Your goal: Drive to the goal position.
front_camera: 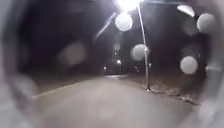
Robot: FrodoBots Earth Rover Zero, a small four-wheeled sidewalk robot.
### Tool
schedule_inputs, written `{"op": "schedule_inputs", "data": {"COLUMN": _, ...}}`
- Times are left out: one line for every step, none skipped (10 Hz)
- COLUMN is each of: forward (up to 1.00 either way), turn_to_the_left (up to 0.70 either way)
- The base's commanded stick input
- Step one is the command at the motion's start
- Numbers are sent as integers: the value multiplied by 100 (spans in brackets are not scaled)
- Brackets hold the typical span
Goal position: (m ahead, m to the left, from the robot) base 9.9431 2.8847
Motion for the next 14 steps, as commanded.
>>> {"op": "schedule_inputs", "data": {"forward": 85, "turn_to_the_left": 3}}
{"op": "schedule_inputs", "data": {"forward": 85, "turn_to_the_left": 2}}
{"op": "schedule_inputs", "data": {"forward": 85, "turn_to_the_left": 2}}
{"op": "schedule_inputs", "data": {"forward": 85, "turn_to_the_left": 1}}
{"op": "schedule_inputs", "data": {"forward": 85, "turn_to_the_left": 0}}
{"op": "schedule_inputs", "data": {"forward": 85, "turn_to_the_left": 0}}
{"op": "schedule_inputs", "data": {"forward": 85, "turn_to_the_left": 0}}
{"op": "schedule_inputs", "data": {"forward": 85, "turn_to_the_left": 0}}
{"op": "schedule_inputs", "data": {"forward": 85, "turn_to_the_left": 0}}
{"op": "schedule_inputs", "data": {"forward": 85, "turn_to_the_left": 0}}
{"op": "schedule_inputs", "data": {"forward": 85, "turn_to_the_left": 0}}
{"op": "schedule_inputs", "data": {"forward": 85, "turn_to_the_left": 0}}
{"op": "schedule_inputs", "data": {"forward": 85, "turn_to_the_left": 0}}
{"op": "schedule_inputs", "data": {"forward": 85, "turn_to_the_left": 0}}
